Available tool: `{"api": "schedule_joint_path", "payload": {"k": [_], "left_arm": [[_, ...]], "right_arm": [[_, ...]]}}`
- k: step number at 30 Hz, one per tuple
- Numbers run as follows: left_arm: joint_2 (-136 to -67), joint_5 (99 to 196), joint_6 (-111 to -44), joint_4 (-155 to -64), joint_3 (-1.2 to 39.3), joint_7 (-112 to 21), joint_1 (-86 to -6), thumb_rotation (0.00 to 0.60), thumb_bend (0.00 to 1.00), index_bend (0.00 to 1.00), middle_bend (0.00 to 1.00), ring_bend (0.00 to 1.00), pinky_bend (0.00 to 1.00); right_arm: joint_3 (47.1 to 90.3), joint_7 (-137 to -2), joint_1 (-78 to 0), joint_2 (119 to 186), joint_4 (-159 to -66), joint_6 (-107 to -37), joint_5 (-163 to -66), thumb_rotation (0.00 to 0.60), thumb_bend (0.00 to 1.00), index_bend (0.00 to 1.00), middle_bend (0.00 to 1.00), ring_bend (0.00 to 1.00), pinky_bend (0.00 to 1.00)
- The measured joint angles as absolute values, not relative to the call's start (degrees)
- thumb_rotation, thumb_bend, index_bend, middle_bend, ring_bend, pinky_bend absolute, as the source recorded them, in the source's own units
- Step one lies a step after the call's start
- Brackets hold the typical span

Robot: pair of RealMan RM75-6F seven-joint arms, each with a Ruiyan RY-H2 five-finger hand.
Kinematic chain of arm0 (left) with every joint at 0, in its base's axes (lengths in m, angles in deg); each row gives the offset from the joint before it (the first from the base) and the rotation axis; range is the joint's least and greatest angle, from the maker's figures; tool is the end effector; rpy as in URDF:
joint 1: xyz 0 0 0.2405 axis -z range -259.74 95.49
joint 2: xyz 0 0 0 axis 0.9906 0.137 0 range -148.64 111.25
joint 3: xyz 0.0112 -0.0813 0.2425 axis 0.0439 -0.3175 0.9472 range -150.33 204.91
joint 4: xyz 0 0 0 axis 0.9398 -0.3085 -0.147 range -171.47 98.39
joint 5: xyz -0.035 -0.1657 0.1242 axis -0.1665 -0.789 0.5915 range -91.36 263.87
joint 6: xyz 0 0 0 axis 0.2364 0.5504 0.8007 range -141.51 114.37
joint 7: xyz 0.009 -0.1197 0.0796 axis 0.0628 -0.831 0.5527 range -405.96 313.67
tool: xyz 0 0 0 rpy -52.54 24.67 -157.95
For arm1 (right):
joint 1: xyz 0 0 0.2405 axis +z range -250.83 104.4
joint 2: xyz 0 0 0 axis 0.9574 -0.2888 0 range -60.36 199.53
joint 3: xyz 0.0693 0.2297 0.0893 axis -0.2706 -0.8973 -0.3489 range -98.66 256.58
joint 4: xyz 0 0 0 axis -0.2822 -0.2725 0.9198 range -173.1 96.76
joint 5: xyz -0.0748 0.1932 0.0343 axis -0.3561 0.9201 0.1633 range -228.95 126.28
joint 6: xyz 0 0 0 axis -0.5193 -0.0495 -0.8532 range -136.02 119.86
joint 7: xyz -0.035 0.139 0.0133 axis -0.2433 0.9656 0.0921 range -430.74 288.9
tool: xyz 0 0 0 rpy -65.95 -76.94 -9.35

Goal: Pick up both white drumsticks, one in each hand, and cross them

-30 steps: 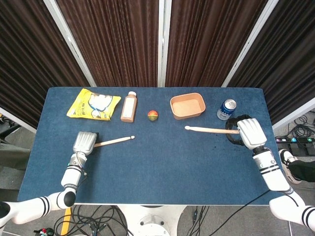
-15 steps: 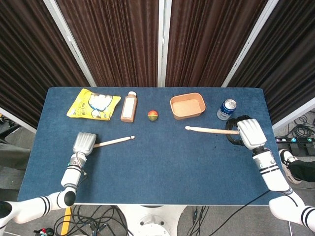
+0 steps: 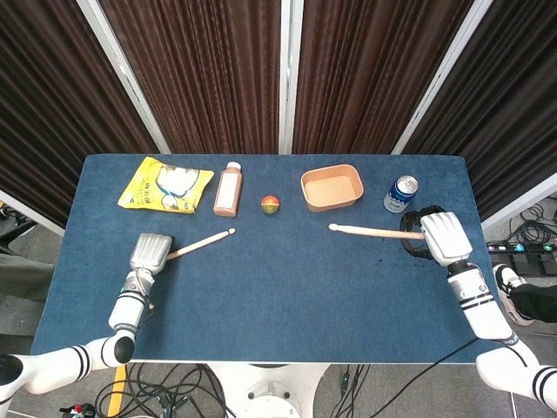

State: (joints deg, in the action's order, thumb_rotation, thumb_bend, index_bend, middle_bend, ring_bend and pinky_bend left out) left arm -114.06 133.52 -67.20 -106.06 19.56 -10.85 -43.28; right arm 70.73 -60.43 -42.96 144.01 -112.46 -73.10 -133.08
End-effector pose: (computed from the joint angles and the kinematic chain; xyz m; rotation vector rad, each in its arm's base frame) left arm -0.2448 0.3485 -0.0344 -1.7156 -0.9355 -0.4669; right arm -0.2607 -0.3423 0.1079 1.6297 -0.8988 1.0476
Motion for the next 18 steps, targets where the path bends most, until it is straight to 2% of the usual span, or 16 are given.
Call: {"api": "schedule_joint_path", "payload": {"k": [7,18], "left_arm": [[-114.52,139.02,-68.59,-104.52,19.75,-17.90,-44.38,0.600,0.48,0.64,0.67,0.63,0.67],[-111.78,153.57,-71.02,-104.95,20.96,-41.36,-47.57,0.600,0.50,0.66,0.70,0.63,0.68]], "right_arm": [[71.31,-59.95,-44.24,143.90,-112.85,-73.74,-132.81,0.600,0.81,0.71,0.65,0.44,0.35],[73.64,-54.41,-47.31,143.93,-116.41,-75.27,-133.86,0.600,0.83,0.72,0.65,0.45,0.35]]}}
